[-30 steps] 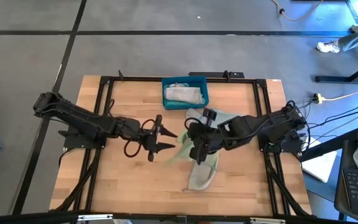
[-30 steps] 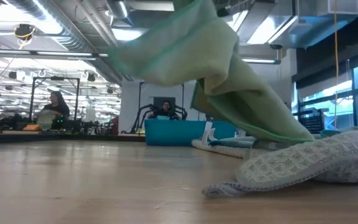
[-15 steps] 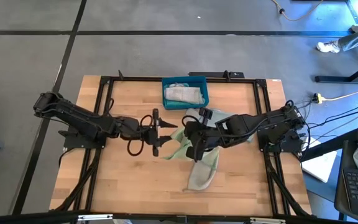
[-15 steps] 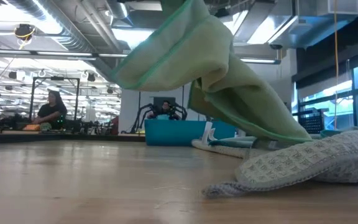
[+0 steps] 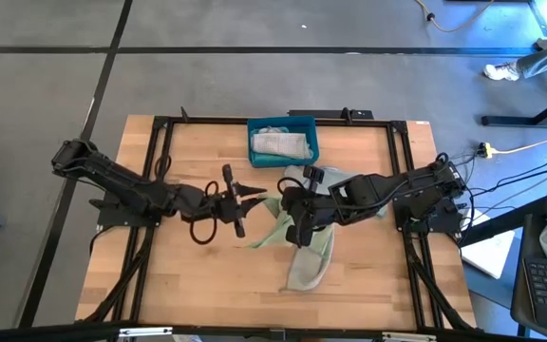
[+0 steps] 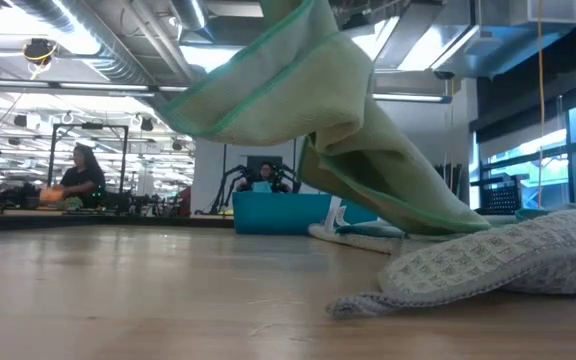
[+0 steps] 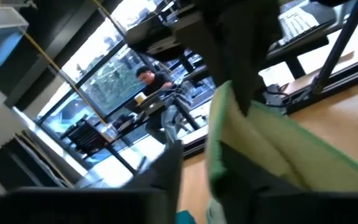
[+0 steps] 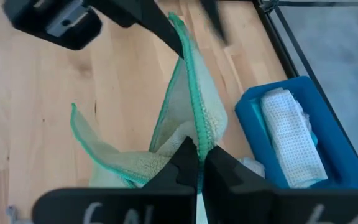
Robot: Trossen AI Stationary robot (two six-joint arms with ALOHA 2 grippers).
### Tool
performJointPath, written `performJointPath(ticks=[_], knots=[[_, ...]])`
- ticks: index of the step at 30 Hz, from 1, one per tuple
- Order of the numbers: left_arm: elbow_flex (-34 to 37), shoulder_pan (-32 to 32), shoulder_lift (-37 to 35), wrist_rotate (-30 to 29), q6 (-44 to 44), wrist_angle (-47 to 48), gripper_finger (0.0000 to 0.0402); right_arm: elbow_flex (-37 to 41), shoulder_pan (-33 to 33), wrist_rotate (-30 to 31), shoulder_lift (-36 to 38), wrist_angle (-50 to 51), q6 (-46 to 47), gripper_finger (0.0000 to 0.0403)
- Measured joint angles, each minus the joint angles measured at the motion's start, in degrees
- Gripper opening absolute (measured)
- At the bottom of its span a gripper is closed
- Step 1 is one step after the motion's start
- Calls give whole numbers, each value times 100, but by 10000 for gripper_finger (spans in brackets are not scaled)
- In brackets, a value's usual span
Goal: Fold microfiber towels
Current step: Fold the green towel
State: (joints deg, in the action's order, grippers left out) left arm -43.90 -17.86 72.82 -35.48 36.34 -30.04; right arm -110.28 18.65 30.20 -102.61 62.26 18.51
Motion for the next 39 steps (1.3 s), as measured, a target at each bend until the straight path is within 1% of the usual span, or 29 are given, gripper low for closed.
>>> performJointPath(ticks=[1,2,3,11,16,19,22,25,26,27,29,30,32,36,39], knots=[[0,-15,0,2,6,1,36,0,0,2,0,0,-41,8],[0,-23,0,2,5,2,19,0,0,2,0,0,-66,8],[0,-21,0,-14,6,0,11,0,0,4,0,0,-80,8],[-4,-133,-13,-827,361,68,1,0,-4,39,0,-42,-80,8],[-191,-523,-92,-1752,907,106,0,26,-13,-1,-23,-195,-78,8],[-324,-873,-203,-2091,1090,162,0,401,-13,-73,-31,-707,-80,8],[-384,-1199,-261,-2420,1231,220,0,998,-7,-92,-31,-1598,-240,8],[-441,-1459,-278,-3041,1487,145,0,1424,-9,-136,-23,-2227,-520,13],[-481,-1518,-320,-3359,1570,5,0,1573,-9,-267,-15,-2237,-555,16],[-513,-1573,-385,-3556,1690,-161,0,1698,-10,-300,-56,-2250,-569,19],[-516,-1651,-385,-3953,1990,-372,1,1856,-30,-493,-125,-2593,-557,27],[-509,-1680,-366,-4036,2123,-452,1,1913,-47,-513,-84,-2619,-557,31],[-469,-1758,-333,-3986,2239,-384,1,2020,-76,-480,-23,-2889,-548,43],[-501,-1841,-386,-3891,2273,-471,1,2377,-131,-483,-81,-3145,-545,75],[-483,-1840,-363,-3820,2288,-317,0,2405,-168,-460,-44,-3298,-583,88]])
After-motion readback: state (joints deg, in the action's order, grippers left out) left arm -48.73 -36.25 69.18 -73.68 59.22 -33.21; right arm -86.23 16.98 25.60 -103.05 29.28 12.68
